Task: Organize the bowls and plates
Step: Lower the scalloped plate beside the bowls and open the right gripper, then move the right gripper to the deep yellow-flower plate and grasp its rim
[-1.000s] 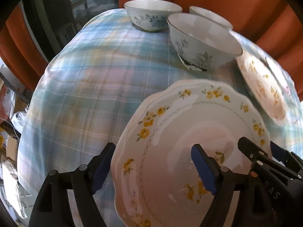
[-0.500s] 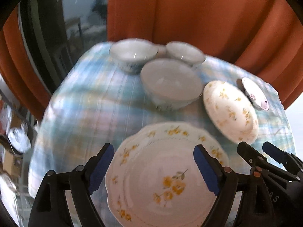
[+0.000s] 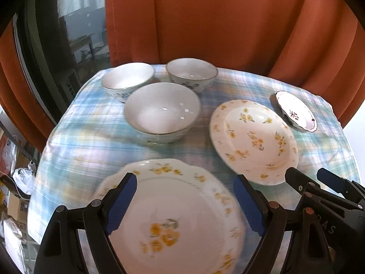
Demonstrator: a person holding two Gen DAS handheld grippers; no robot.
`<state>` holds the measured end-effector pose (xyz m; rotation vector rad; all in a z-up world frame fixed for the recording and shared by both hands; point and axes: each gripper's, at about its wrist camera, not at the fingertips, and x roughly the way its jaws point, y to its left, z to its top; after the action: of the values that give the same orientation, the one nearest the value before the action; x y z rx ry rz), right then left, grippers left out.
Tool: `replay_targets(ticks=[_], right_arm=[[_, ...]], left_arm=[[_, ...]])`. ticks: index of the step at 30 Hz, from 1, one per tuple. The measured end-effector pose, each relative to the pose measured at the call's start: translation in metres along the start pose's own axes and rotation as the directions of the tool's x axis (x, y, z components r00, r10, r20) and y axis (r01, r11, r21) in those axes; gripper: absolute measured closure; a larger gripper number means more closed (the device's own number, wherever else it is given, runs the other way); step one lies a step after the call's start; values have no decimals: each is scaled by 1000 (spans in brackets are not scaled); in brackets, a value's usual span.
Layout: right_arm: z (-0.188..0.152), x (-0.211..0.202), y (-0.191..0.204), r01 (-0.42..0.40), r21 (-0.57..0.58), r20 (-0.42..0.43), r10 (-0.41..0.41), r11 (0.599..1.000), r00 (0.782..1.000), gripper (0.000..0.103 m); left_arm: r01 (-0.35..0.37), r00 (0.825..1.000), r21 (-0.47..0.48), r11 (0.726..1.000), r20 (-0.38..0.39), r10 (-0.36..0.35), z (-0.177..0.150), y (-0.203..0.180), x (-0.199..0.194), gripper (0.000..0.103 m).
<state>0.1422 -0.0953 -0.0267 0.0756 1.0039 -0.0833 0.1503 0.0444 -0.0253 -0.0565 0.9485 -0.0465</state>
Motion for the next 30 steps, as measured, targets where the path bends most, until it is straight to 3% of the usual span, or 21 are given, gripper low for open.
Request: replay_targets(ticks=[4, 7, 15, 30], right_arm=[[8, 9, -31, -4, -1, -25, 4, 1000, 1000, 30], [12, 17, -53, -18, 12, -40, 19, 1000, 999, 30], [31, 52, -100, -74, 6, -97, 74, 997, 993, 30], [79, 129, -121, -191, -78, -125, 181, 978, 976, 30]], left_arm=[[-9, 1000, -27, 1000, -23, 9, 3, -30, 11, 15], [-1, 996, -95, 996, -85, -7, 4, -47, 23, 15], [-79, 995, -101, 992, -75, 72, 14, -92, 46, 15], [-241, 964, -145, 960, -147, 220, 40, -119, 113, 18]])
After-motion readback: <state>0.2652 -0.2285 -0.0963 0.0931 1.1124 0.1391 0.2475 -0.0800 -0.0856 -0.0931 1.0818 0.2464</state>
